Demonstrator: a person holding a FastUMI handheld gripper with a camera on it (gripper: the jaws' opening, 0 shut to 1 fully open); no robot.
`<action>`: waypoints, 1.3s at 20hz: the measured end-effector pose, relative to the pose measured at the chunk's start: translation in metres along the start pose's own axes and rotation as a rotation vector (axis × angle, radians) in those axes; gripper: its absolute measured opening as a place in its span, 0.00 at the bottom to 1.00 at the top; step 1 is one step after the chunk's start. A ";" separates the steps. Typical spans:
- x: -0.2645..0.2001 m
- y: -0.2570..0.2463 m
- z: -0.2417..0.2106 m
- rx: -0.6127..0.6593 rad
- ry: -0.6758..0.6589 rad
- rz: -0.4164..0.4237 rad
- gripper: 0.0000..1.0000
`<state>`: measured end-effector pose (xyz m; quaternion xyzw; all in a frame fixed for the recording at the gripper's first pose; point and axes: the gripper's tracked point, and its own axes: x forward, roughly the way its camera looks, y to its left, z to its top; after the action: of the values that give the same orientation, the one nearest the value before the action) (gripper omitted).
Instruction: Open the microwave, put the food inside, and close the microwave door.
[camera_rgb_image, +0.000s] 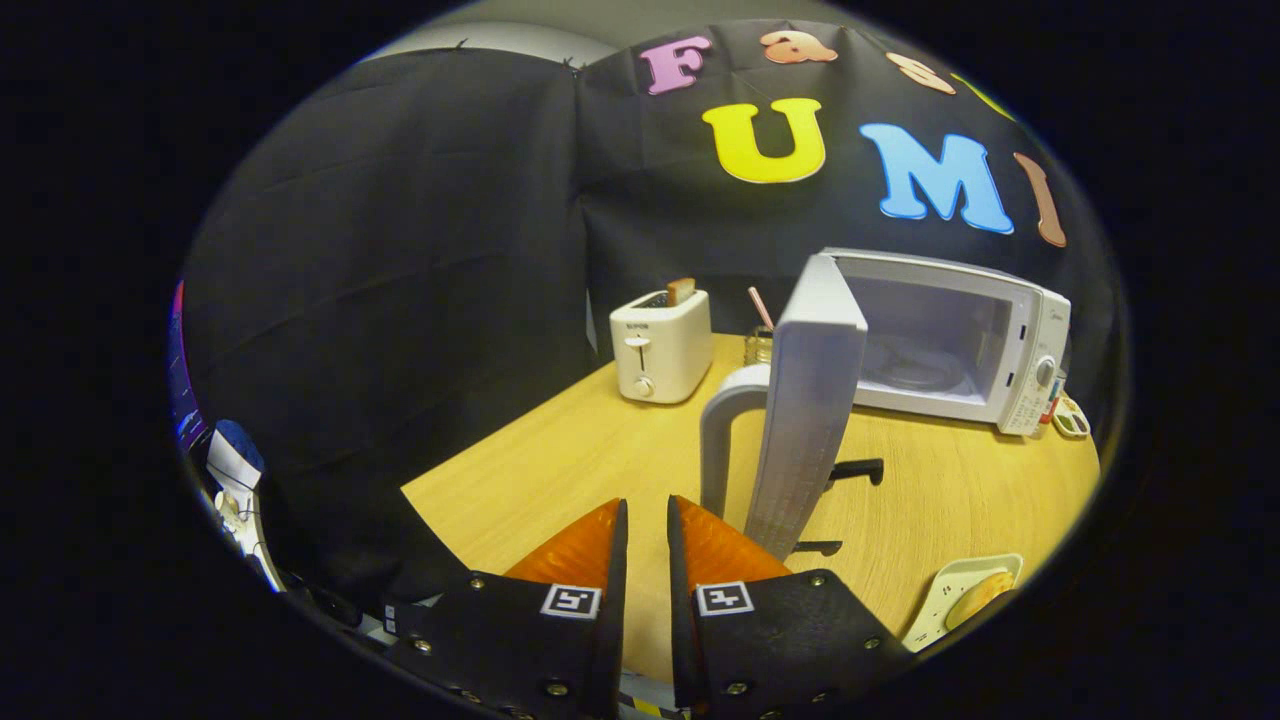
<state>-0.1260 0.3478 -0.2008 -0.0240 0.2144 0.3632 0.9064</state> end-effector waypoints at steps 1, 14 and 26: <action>-0.008 0.003 0.009 -0.008 -0.026 0.017 0.21; -0.080 -0.100 0.051 -0.003 -0.158 -0.180 0.98; -0.110 -0.243 -0.036 0.176 0.075 -0.464 0.98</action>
<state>-0.0480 0.0909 -0.2155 -0.0071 0.2673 0.1240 0.9556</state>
